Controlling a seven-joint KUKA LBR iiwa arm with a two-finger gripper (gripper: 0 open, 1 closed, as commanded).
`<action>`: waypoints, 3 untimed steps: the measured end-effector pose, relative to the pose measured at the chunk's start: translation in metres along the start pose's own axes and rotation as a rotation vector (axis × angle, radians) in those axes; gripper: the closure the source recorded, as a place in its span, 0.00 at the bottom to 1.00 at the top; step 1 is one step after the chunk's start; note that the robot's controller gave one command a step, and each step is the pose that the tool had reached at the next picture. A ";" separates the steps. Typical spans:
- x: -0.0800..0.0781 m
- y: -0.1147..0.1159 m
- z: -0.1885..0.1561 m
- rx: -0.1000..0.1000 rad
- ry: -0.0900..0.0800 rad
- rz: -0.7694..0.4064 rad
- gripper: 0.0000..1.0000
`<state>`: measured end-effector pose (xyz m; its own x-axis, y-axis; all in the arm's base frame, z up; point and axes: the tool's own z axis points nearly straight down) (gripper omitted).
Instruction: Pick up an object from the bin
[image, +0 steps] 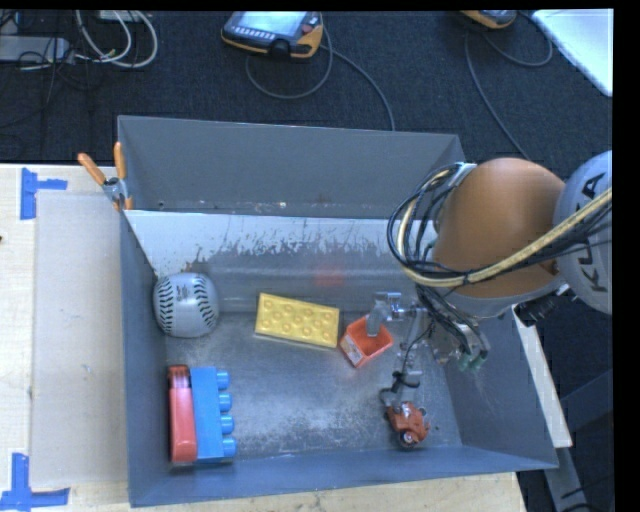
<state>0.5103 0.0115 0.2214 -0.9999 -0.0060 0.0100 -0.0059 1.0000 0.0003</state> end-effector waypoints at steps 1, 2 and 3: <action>-0.001 0.000 -0.004 0.000 -0.008 0.000 0.00; -0.021 -0.013 0.051 0.000 -0.012 -0.009 0.00; -0.069 -0.054 0.126 0.002 -0.015 -0.230 0.00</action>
Offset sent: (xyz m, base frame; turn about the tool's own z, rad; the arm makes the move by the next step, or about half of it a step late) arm 0.0471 -0.0372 -0.1514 -0.0339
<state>0.5786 -0.0417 0.0944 -0.9723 -0.2338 -0.0045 -0.2338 0.9723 -0.0008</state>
